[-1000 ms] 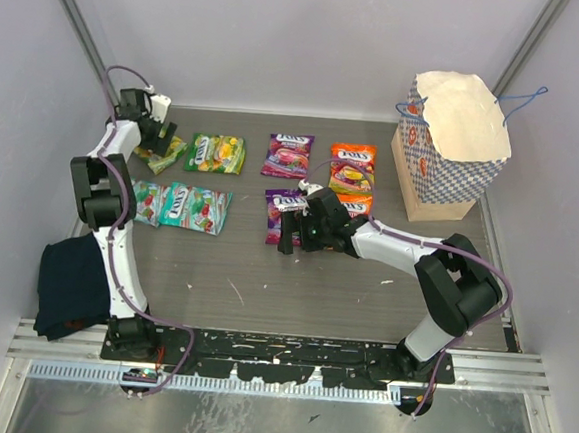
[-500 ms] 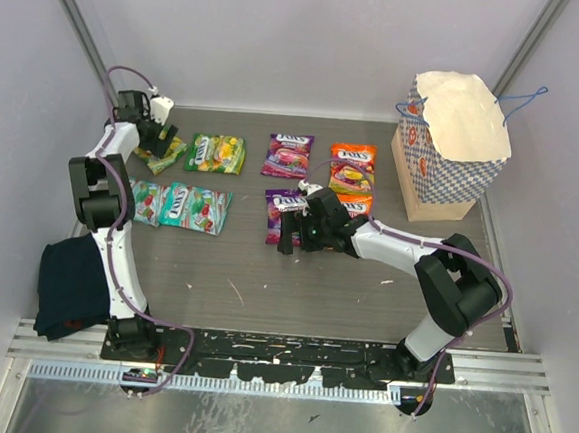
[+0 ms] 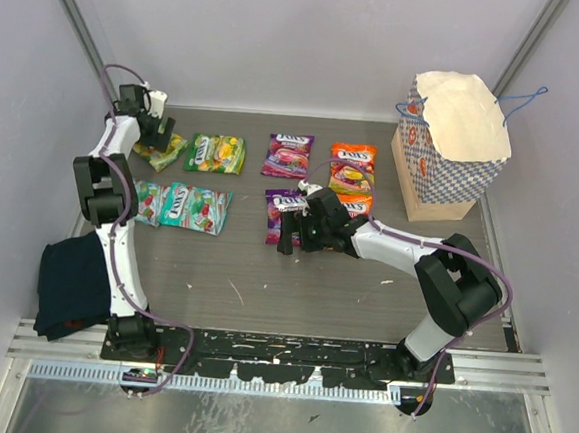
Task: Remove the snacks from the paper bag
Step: Adjust the snack at the center of the board.
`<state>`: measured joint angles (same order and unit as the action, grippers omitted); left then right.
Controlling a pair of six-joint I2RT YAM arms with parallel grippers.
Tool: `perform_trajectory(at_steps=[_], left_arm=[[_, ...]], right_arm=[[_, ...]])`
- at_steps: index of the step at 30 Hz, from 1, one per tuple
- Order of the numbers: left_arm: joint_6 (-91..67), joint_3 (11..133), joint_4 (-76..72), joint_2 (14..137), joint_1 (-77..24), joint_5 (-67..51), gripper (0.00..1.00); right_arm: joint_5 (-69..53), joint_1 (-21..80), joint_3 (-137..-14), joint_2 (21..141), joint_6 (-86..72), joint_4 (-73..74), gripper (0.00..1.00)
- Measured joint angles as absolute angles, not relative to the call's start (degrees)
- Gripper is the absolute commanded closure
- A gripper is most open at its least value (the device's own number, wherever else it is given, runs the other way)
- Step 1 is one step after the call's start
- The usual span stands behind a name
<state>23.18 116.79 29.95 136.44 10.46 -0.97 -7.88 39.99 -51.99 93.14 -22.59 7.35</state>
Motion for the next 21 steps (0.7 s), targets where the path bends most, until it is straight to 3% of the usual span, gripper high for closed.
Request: perform_trajectory(at_steps=[5,11,21], left_arm=[[18.5,123.8,36.1,139.8,10.2,0.2,0.02],[8.8,140.4,47.8,148.4,9.7,3.6,0.02],[-8.2,136.4,48.8,146.3,9.8,9.5,0.02]], right_arm=[[-7.9,40.0,-52.0,93.1,-22.6,7.4,0.00],[-8.2,40.0,-52.0,93.1,-22.6,7.3,0.00],[-8.4,40.0,-52.0,92.8,-22.7,7.3,0.00]])
